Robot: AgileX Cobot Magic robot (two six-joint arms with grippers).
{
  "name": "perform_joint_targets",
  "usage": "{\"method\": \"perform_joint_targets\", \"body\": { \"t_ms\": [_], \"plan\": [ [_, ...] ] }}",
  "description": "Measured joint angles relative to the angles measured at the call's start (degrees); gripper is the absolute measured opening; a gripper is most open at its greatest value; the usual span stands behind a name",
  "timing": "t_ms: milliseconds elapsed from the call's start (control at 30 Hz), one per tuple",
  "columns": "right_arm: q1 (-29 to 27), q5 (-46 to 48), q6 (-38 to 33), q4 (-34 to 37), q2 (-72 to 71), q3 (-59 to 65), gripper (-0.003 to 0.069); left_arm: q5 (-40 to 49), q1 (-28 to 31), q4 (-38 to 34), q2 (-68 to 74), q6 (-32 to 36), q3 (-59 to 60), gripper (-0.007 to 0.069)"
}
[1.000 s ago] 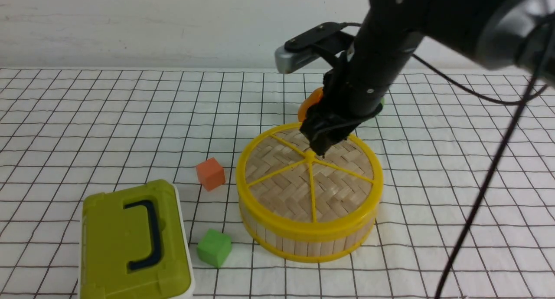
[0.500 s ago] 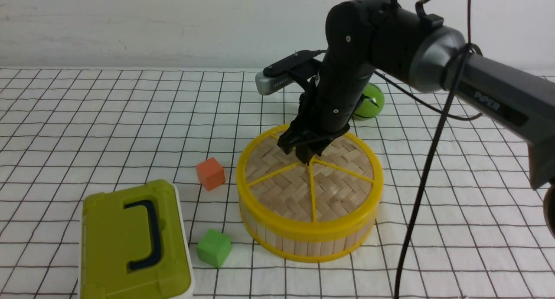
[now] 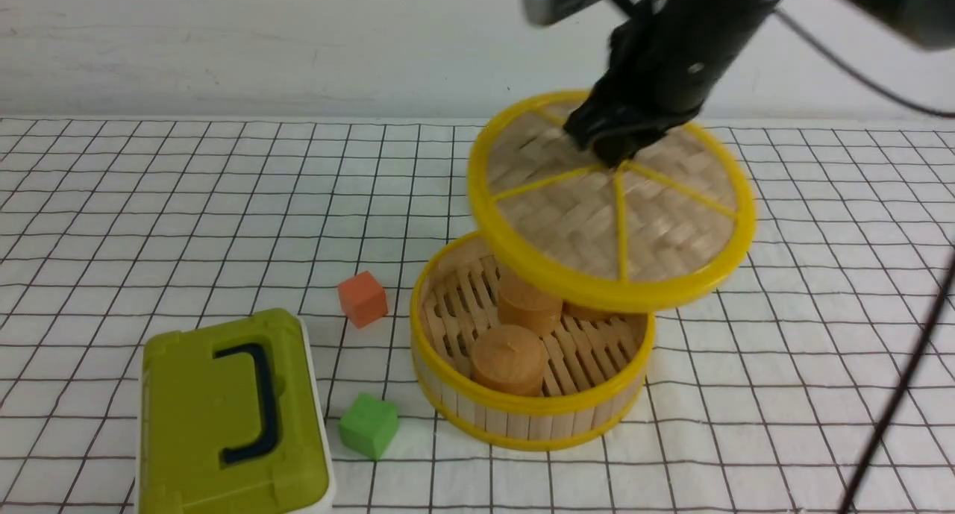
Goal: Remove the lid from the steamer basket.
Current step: Use the right arm to place the steamer lid on the table
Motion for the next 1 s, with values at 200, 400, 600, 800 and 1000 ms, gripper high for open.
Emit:
{"method": "perform_joint_targets", "body": {
  "t_ms": [200,400,600,800,1000],
  "plan": [
    [-15.01,-1.19,0.4,-0.42,-9.51,16.97,0.0104,0.0,0.0,0.0,0.0,0.0,0.0,0.0239],
    [-20.96,-14.39,1.6,-0.01,-8.81,30.91,0.0104,0.0,0.0,0.0,0.0,0.0,0.0,0.0239],
    [-21.01,-24.06,1.6,0.65,-3.24,36.4,0.0104,0.0,0.0,0.0,0.0,0.0,0.0,0.0239],
    [-21.01,-27.33,1.6,0.82,1.71,36.47,0.0104,0.0,0.0,0.0,0.0,0.0,0.0,0.0239],
    [-21.01,-28.21,1.6,2.01,2.99,36.47,0.0188,0.0,0.0,0.0,0.0,0.0,0.0,0.0239]
  ]
}}
